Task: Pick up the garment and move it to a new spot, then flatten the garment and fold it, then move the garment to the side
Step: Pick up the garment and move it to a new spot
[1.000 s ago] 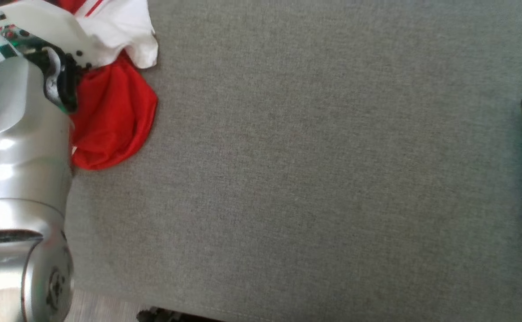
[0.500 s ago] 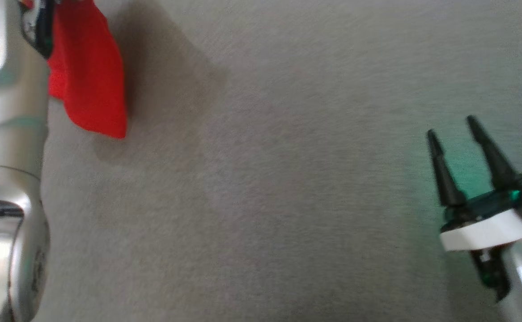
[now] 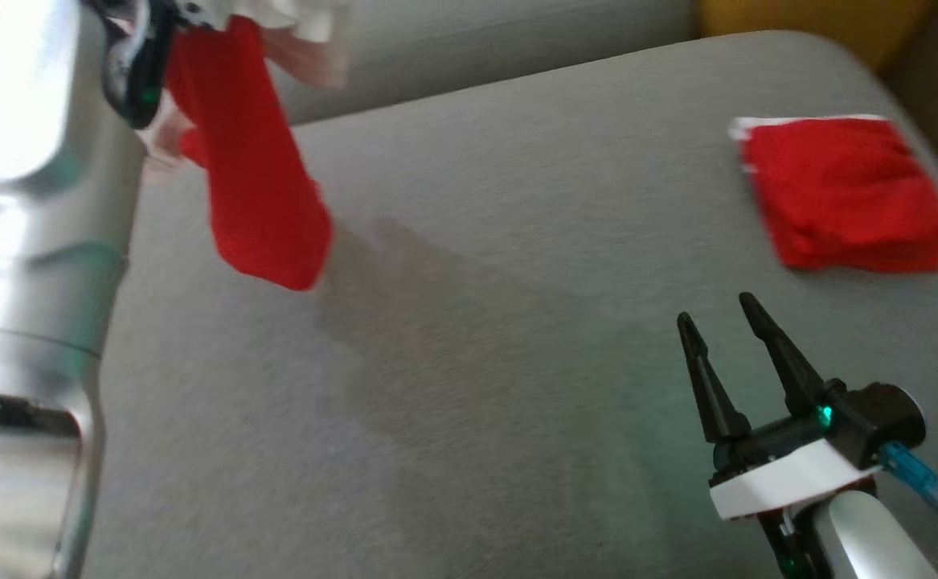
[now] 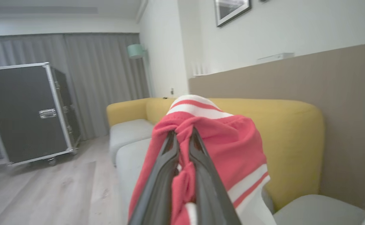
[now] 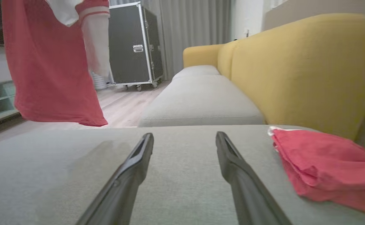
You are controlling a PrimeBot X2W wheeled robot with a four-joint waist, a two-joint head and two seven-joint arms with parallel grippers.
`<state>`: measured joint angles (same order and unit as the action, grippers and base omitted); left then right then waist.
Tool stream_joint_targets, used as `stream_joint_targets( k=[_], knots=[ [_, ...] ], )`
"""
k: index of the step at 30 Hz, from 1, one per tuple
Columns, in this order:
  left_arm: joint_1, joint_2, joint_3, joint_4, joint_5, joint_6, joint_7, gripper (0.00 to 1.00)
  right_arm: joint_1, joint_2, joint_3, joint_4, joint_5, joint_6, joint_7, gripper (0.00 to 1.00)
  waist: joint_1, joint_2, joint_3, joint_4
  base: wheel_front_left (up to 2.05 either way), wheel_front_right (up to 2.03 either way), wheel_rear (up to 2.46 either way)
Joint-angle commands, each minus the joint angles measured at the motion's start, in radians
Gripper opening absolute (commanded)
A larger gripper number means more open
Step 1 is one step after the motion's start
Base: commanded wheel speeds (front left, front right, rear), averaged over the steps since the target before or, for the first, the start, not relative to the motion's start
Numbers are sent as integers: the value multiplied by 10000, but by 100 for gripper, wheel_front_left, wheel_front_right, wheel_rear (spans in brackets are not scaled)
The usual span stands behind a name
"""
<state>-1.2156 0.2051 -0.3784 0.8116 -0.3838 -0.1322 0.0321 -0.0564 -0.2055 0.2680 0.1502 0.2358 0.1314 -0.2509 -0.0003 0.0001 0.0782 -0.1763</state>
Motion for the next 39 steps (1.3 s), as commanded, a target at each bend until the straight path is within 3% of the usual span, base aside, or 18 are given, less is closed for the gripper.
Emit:
stream_joint_targets(
  k=[1, 9, 14, 16, 17, 18, 19, 26, 32, 39],
  knots=[
    [-197, 295, 61, -519, -209, 17, 58, 0, -92, 31, 92, -334, -57, -7, -108, 100, 3, -1, -650, -895, 0, 0, 0],
    [2934, -518, -1166, -1442, -1405, 16, -28, 0, 47, 339, -80, -487, -93, -7, -108, 100, 3, -1, -107, -778, 0, 0, 0],
    [5455, -821, -1918, -912, -1240, 66, -1080, 0, -185, 476, -27, -552, -67, -7, -108, 100, 3, -1, 399, -745, 0, 0, 0],
    [6444, -1055, -2307, -404, -1007, 295, -1835, 0, -206, 449, -119, -539, -47, -7, -108, 100, 3, -1, 491, -650, 0, 0, 0],
    [6663, -1131, -2431, -264, -937, 356, -2048, 22, -184, 431, -177, -526, -40, -7, -108, 100, 3, -1, 469, -598, 0, 0, 0],
    [6848, -1206, -2493, -153, -922, 440, -2235, 66, -147, 414, -238, -501, -37, -7, -108, 100, 3, -1, 420, -539, 0, 0, 0],
    [7001, -1270, -2528, -83, -917, 539, -2399, 100, -92, 404, -295, -470, -46, -7, -108, 100, 3, -1, 345, -472, 0, 0, 0],
    [7925, -1441, -2483, -712, -615, 1403, -2920, 100, 362, 429, -469, -191, -91, -7, -108, 100, 3, -1, -452, 56, 0, 0, 0],
    [9632, -1261, -1257, -3472, -24, 2467, -2935, 100, 701, 504, -677, 17, -153, -7, -108, 100, 3, -1, -1045, 692, 0, 0, 0],
    [11747, -1137, 80, -6033, 686, 2825, -2937, 100, 1213, 657, -1016, 178, -373, -7, -108, 100, 3, -1, -1663, 1418, 0, 0, 0]
  ],
)
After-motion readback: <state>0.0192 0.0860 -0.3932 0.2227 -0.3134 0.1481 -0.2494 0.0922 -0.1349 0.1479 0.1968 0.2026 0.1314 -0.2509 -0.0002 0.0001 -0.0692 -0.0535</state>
